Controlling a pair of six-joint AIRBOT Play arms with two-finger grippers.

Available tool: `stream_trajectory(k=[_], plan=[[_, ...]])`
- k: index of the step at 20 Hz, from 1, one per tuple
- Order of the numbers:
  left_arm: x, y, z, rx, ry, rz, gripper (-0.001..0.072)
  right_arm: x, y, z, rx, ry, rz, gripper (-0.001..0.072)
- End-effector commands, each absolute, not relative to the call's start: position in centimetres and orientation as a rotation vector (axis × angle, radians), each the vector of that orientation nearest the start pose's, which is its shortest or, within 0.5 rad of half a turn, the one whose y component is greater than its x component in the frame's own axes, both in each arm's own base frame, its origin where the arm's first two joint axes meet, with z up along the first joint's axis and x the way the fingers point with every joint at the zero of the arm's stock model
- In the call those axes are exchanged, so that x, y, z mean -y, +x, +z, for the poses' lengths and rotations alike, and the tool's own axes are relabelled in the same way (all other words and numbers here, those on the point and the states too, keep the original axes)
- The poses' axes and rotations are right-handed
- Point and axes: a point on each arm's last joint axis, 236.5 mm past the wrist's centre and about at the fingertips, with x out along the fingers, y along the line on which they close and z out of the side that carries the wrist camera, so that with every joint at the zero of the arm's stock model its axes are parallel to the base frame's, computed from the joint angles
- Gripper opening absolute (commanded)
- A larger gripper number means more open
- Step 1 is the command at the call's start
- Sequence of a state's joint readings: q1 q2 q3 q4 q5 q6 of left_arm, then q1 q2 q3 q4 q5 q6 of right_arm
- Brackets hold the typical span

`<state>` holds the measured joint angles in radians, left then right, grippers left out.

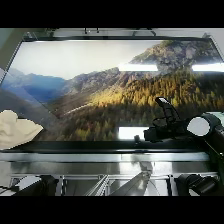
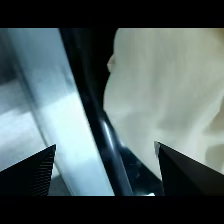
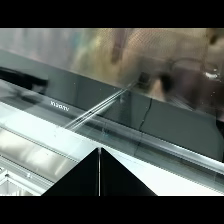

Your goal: Fold the shirts.

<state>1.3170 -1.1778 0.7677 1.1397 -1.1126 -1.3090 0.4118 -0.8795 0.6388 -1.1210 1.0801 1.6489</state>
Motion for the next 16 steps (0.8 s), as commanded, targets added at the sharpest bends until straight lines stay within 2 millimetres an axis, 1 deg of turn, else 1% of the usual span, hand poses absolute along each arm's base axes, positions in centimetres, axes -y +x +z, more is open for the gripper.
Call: stream_trajectory(k=[1, 2, 3, 4, 5, 6, 7, 9, 10, 11, 12, 13, 14, 15, 16], plan=[[-24.1, 19.2, -9.0, -1.048, -1.156, 0.533, 0.0703, -18.9, 20.6, -2.1, -1.401, 0.232, 0.488, 0.0018], [-23.5, 19.6, -9.4, -1.081, -1.176, 0.492, 0.0702, -18.9, 20.5, -2.1, -1.402, 0.232, 0.489, 0.0018], [-23.0, 20.0, -9.4, -1.108, -1.189, 0.455, 0.0657, -18.9, 20.5, -2.1, -1.402, 0.232, 0.489, 0.0018], [-22.6, 20.6, -9.0, -1.127, -1.197, 0.41, 0.0371, -18.9, 20.5, -2.1, -1.402, 0.232, 0.489, 0.0018], [-22.4, 21.4, -8.2, -1.133, -1.191, 0.361, 0.0118, -18.9, 20.6, -2.1, -1.402, 0.232, 0.488, 0.0018], [-22.1, 22.4, -6.8, -1.119, -1.176, 0.307, 0.0027, -18.9, 20.6, -2.1, -1.401, 0.232, 0.489, 0.0018], [-22.1, 23.8, -5.0, -1.082, -1.164, 0.268, 0.002, -18.9, 20.6, -2.1, -1.401, 0.232, 0.489, 0.0018], [-21.3, 27.3, -0.3, -0.985, -1.127, 0.167, 0.002, -18.9, 20.5, -2.1, -1.402, 0.232, 0.489, 0.0018], [-20.6, 29.0, 2.3, -0.932, -1.099, 0.117, 0.002, -18.9, 20.5, -2.1, -1.402, 0.232, 0.488, 0.0018], [-19.1, 31.4, 5.6, -0.86, -1.069, 0.038, 0.002, -18.9, 20.6, -2.1, -1.401, 0.232, 0.489, 0.0018], [-16.9, 33.6, 9.0, -0.786, -1.056, -0.058, 0.002, -18.9, 20.6, -2.1, -1.401, 0.232, 0.488, 0.0018], [-13.8, 35.6, 12.8, -0.707, -1.052, -0.178, 0.0021, -18.9, 20.6, -2.1, -1.402, 0.232, 0.488, 0.0018], [-9.9, 37.4, 17.3, -0.609, -1.051, -0.326, 0.0021, -18.9, 20.6, -2.1, -1.403, 0.232, 0.488, 0.0018], [-5.7, 38.5, 21.9, -0.509, -1.054, -0.483, 0.002, -18.9, 20.6, -2.2, -1.405, 0.232, 0.487, 0.0018], [-1.9, 38.9, 26.0, -0.42, -1.054, -0.623, 0.0021, -18.9, 20.5, -2.3, -1.408, 0.232, 0.486, 0.0018]])
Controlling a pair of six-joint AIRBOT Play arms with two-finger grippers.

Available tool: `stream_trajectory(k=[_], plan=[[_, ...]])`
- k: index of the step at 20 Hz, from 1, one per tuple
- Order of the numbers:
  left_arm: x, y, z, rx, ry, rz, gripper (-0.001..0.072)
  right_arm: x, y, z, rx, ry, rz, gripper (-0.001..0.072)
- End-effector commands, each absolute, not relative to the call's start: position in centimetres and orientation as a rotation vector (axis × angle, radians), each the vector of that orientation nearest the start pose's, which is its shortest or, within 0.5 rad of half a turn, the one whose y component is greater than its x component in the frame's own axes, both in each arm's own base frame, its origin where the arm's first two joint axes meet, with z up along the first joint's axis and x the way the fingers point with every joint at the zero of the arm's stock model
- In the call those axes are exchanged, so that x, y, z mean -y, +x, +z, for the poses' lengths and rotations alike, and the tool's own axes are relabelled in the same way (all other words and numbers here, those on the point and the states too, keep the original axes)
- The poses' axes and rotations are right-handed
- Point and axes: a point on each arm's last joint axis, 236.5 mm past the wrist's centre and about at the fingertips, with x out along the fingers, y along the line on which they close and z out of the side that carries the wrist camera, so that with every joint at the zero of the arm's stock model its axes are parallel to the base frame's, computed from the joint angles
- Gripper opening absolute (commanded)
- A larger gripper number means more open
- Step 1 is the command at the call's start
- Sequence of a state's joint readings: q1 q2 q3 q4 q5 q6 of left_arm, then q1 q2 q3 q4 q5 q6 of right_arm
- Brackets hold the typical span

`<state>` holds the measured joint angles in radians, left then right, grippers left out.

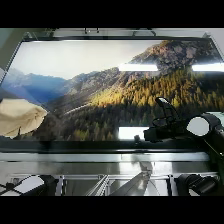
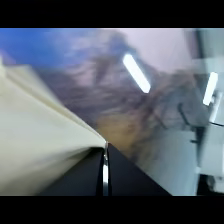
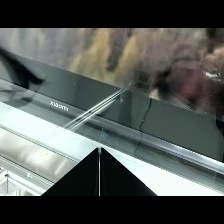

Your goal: Fold the shirts.

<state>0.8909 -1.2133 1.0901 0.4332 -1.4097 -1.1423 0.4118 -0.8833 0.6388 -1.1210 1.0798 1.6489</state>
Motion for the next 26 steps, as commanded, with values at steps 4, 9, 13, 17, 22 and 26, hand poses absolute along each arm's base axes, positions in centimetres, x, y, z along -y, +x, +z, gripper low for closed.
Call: stream_trajectory(k=[4, 9, 13, 17, 22, 26], plan=[[13.3, 36.2, 34.9, -0.416, -0.913, -1.075, 0.002, -18.9, 20.5, -2.4, -1.412, 0.231, 0.485, 0.0018], [23.4, 34.7, 34.9, -0.601, -0.8, -1.34, 0.002, -18.9, 20.5, -2.4, -1.413, 0.231, 0.485, 0.0018], [23.7, 37.8, 24.0, -0.931, -0.678, -1.118, 0.002, -18.9, 20.5, -2.4, -1.413, 0.231, 0.485, 0.0018], [20.7, 37.0, 13.4, -1.277, -0.487, -0.961, 0.0054, -18.9, 20.8, -2.3, -1.403, 0.234, 0.483, 0.0019], [15.4, 35.0, 3.6, -1.667, -0.346, -0.719, 0.072, -18.2, 21.0, -2.6, -1.402, 0.213, 0.461, 0.0399], [13.7, 33.1, 0.4, -1.798, -0.303, -0.668, 0.072, -12.8, 23.5, -3.5, -1.394, 0.274, 0.229, 0.0448]])
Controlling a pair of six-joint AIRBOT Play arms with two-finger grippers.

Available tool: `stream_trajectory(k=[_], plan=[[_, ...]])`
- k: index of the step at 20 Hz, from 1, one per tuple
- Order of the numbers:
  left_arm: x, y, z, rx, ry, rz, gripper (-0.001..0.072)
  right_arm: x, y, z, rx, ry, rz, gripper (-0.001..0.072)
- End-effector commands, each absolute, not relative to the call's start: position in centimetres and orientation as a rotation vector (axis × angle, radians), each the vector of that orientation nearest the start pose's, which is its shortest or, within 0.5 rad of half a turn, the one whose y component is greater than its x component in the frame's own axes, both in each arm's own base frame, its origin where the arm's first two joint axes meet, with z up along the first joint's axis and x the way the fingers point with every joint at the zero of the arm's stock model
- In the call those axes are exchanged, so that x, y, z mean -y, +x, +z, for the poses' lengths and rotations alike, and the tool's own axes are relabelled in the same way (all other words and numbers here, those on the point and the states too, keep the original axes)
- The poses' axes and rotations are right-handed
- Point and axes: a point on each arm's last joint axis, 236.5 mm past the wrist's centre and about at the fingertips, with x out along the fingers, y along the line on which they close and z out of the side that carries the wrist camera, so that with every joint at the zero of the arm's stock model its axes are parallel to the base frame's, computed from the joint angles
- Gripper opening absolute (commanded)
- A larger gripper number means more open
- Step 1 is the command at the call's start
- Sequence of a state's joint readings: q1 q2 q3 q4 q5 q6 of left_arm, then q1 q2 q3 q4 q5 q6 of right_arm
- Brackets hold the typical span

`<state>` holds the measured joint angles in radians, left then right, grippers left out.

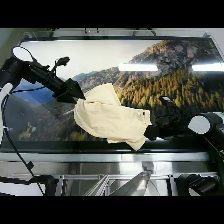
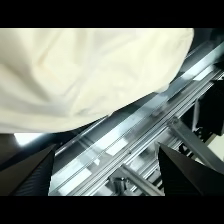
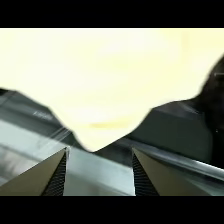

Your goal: Fold the shirts.

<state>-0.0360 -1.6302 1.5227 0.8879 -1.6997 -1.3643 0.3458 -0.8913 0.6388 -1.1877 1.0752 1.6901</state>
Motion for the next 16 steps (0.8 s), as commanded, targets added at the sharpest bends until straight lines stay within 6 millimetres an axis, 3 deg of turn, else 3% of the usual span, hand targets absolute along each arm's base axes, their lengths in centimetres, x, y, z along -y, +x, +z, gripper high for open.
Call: stream_trajectory(k=[1, 3, 5, 9, 11, 14, 16], plan=[[13.8, 32.5, -0.5, -1.803, -0.306, -0.672, 0.072, -10.9, 24.2, -3.7, -1.386, 0.315, 0.168, 0.0448], [13.3, 31.4, -2.4, -1.789, -0.318, -0.671, 0.072, -7.8, 25.2, -4.6, -1.39, 0.369, 0.089, 0.0448], [12.4, 30.9, -4.4, -1.769, -0.351, -0.635, 0.072, -7.5, 24.9, -6.4, -1.446, 0.425, 0.125, 0.0448], [10.3, 29.4, -8.3, -1.786, -0.456, -0.535, 0.072, -12.0, 24.1, -9.7, -1.542, 0.516, 0.336, 0.0447], [9.8, 29.7, -9.9, -1.746, -0.498, -0.491, 0.072, -14.2, 24.4, -10.6, -1.555, 0.586, 0.416, 0.0432], [11.6, 32.8, -10.1, -1.563, -0.595, -0.534, 0.0704, -17.3, 26.2, -10.2, -1.486, 0.745, 0.539, 0.0427], [12.2, 34.7, -10.6, -1.485, -0.601, -0.512, 0.0704, -18.5, 27.3, -9.6, -1.435, 0.815, 0.58, 0.0427]])
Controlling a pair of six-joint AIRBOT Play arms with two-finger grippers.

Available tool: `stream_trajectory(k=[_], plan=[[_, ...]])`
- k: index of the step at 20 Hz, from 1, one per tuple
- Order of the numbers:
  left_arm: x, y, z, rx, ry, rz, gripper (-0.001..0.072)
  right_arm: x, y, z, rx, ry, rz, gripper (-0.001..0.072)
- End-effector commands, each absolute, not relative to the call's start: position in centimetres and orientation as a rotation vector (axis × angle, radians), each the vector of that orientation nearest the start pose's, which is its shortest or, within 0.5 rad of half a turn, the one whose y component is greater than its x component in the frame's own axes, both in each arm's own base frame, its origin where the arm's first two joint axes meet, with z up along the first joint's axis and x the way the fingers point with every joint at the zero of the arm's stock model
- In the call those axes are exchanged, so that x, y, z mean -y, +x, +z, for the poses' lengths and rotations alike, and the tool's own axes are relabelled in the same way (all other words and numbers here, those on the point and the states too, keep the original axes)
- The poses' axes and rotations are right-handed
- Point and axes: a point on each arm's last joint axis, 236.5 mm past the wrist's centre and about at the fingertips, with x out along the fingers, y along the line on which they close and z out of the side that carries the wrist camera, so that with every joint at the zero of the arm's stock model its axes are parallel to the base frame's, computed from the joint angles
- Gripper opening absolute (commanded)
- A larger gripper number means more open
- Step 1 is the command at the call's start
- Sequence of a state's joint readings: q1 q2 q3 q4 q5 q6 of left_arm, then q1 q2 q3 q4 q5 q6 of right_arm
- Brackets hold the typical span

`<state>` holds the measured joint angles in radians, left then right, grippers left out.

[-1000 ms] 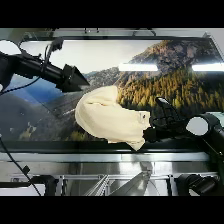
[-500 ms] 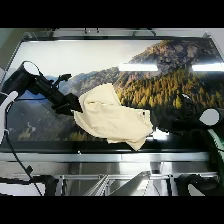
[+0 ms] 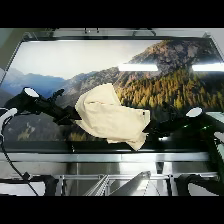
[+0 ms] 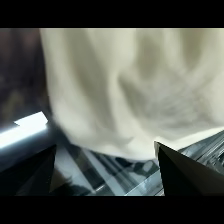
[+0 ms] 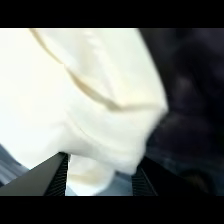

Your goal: Fold the shirts.

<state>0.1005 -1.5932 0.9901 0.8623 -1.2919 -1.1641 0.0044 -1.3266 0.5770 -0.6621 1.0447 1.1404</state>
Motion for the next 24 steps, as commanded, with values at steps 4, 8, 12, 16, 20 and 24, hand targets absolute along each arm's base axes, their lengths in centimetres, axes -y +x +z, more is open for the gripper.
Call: stream_trajectory(k=[4, 8, 12, 16, 20, 24], plan=[[14.1, 36.3, -11.9, -1.458, -0.72, -0.498, 0.015, -19.6, 28.2, -8.1, -1.372, 0.868, 0.649, 0.0109], [16.6, 37.6, -3.7, -1.262, -0.872, -0.76, 0.0002, -21.8, 25.9, -2.6, -1.35, 0.867, 0.95, 0.0018], [17.0, 34.6, 12.7, -0.976, -0.833, -1.079, 0.0001, -22.8, 25.2, 12.4, -1.06, 0.891, 1.349, 0.0018], [18.4, 27.1, 28.7, -0.642, -0.524, -1.197, 0.0013, -20.4, 22.4, 32.4, -0.364, 0.745, 1.583, 0.0018], [19.0, 18.8, 38.4, -0.412, -0.302, -1.145, 0.0023, -19.2, 16.8, 42.5, 0.019, 0.463, 1.443, 0.0018], [16.7, 17.3, 40.1, -0.317, -0.131, -0.879, 0.0023, -18.6, 14.5, 45.3, 0.16, 0.307, 1.16, 0.0018]])
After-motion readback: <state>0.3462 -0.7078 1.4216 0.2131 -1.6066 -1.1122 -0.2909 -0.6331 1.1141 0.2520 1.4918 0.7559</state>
